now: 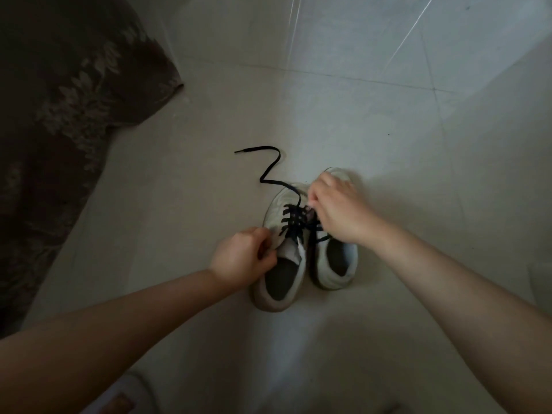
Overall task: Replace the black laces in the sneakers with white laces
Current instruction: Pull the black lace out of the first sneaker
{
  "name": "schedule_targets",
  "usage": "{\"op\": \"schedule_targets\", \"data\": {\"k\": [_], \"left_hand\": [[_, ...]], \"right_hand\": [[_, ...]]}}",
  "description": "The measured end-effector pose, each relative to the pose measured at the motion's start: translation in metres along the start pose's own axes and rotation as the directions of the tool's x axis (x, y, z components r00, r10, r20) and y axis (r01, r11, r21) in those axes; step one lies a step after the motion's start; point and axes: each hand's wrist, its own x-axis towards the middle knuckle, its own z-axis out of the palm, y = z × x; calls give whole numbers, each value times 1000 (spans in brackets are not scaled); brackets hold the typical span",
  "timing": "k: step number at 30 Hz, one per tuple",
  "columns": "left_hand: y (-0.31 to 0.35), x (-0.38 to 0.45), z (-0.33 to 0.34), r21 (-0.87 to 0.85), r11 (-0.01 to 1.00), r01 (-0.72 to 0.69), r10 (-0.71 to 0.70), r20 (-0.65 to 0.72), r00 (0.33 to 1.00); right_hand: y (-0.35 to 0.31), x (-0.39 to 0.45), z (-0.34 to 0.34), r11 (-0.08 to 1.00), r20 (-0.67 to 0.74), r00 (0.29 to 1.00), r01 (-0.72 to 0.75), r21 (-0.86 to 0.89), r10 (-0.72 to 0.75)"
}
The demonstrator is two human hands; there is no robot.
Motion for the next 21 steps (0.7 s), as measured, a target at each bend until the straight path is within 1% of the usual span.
{"op": "schedule_targets", "data": {"k": [2, 3, 4, 6, 7, 8, 9, 11, 12, 13, 15, 16, 18, 19, 20, 21], "left_hand": [[-2, 2, 0, -9, 1000, 6, -6, -1, 1000], [-2, 2, 1, -12, 1000, -1, 1, 4, 1000], [-3, 2, 2, -15, 1000, -14, 14, 6, 1000], [-5, 3, 3, -32, 999, -35, 35, -5, 999], [-6, 3, 4, -40, 998, -42, 42, -8, 999], [-6, 4, 4, -44, 998, -52, 52, -8, 999], [-7, 5, 5, -46, 997, -68, 67, -14, 998], [-8, 5, 6, -54, 995, -89, 88, -23, 996], [-8, 5, 6, -59, 994, -97, 96, -29, 995], [-9, 5, 7, -63, 992, -108, 105, -41, 994], [-10, 4, 8, -63, 990, -123, 119, -64, 991], [-11, 3, 9, -61, 991, -121, 116, -70, 991], [-11, 3, 10, -56, 993, -109, 105, -65, 992], [-10, 3, 11, -55, 993, -101, 98, -58, 994], [-10, 3, 12, -56, 994, -93, 90, -53, 995], [-9, 3, 12, -56, 995, -85, 82, -52, 995]], "right_hand": [[7, -2, 2, 999, 23, 999, -47, 18, 46], [6, -4, 6, 999, 27, 998, -49, 19, 48], [3, -5, 10, 999, 2, 1000, -26, 24, 26], [-10, -3, 13, 994, -86, 991, 102, 36, -98], [-16, -1, 12, 984, -87, 981, 175, 23, -173], [-21, 1, 11, 972, -45, 971, 235, -15, -236], [-26, 4, 12, 960, 24, 963, 270, -73, -269], [-33, 9, 18, 941, 148, 954, 287, -180, -262], [-35, 10, 22, 936, 164, 953, 287, -204, -256], [-36, 10, 26, 934, 135, 955, 288, -209, -264], [-32, 9, 32, 947, 14, 959, 280, -159, -281], [-29, 8, 30, 960, -46, 965, 252, -118, -259], [-19, 7, 19, 991, -172, 976, 130, -28, -133], [-11, 8, 11, 997, -252, 967, 48, 56, -33], [-2, 8, 3, 984, -321, 944, -23, 176, 79], [6, 9, -5, 953, -364, 915, -61, 297, 172]]}}
